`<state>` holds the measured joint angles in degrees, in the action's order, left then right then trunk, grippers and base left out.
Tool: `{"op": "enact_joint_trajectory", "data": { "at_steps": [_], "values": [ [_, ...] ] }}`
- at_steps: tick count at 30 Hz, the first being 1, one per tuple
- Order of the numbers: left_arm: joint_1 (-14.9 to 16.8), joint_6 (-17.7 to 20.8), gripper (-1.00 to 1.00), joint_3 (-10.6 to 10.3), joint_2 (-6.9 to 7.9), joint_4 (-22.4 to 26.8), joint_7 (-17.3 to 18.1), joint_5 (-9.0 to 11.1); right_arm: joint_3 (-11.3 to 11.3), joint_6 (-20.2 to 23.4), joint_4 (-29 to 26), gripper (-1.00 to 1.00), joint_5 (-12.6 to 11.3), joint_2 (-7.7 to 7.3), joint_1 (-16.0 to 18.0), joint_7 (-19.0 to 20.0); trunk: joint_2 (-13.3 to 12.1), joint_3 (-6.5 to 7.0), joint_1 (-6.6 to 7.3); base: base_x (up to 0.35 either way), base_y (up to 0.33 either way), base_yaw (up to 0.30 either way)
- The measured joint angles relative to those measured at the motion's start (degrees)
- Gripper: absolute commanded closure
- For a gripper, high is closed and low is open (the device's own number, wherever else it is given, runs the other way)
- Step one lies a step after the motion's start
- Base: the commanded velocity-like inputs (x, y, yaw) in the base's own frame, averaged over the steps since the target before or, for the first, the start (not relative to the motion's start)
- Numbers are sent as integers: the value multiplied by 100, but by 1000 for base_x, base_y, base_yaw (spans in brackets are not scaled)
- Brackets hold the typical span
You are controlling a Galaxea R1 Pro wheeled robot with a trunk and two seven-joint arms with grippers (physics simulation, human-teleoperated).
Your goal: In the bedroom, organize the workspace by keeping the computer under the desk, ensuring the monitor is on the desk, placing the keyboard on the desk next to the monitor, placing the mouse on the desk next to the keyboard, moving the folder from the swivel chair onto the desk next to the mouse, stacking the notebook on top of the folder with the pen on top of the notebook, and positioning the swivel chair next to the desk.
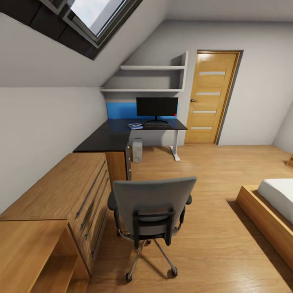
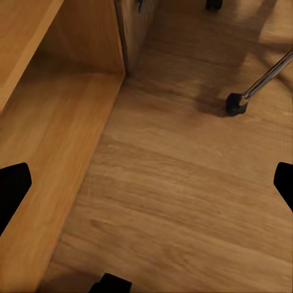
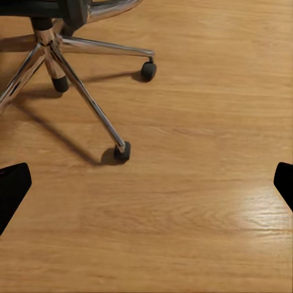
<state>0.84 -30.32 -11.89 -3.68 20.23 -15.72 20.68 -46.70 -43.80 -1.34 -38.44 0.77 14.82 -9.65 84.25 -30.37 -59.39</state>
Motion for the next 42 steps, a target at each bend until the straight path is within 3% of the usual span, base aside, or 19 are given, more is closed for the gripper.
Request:
{"op": "enact_joint_trajectory", "data": {
  "at_steps": [14,17,20,22,25,30,35,38,40,41,42],
  "values": [
    [0,41,-100,-1,2,-6,4,-2,5,-1,1,-100,1,0,0,-1,562,-251,-308,0,5,0],
    [0,235,-100,-1,3,-5,18,-7,12,-1,1,-100,2,0,0,-1,682,-305,-373,0,0,0],
    [0,673,-100,-1,4,26,32,-12,13,-1,1,-100,1,-4,0,1,803,-359,-439,0,0,0],
    [2,1278,-100,0,20,192,44,-12,16,-4,1,-100,1,-10,0,-1,883,-395,-483,0,0,0],
    [6,1626,-100,2,34,315,47,-13,26,-7,-1,-100,-1,-33,0,-3,1003,-449,-549,0,0,0],
    [143,1767,-100,4,39,368,47,19,51,-15,-97,-100,-24,-194,7,-23,1204,-539,-659,0,0,0],
    [764,1909,-100,4,37,378,30,129,74,146,-239,-100,-376,-313,271,-94,1404,-628,-769,0,0,0],
    [1303,2284,-100,4,23,378,10,155,73,668,-263,-100,-696,-374,809,-186,1524,-681,-835,0,0,0],
    [1879,2853,-100,2,-6,375,8,167,67,1395,-294,-100,-815,-399,1320,-221,1605,-716,-879,0,0,0],
    [1993,2943,-100,5,-20,373,10,174,74,1567,-297,-100,-834,-402,1427,-228,1645,-735,-901,0,0,0],
    [2281,3145,-100,4,-93,367,14,191,79,2171,-322,-100,-854,-402,1737,-242,1685,-753,-923,0,0,0]
  ]
}}
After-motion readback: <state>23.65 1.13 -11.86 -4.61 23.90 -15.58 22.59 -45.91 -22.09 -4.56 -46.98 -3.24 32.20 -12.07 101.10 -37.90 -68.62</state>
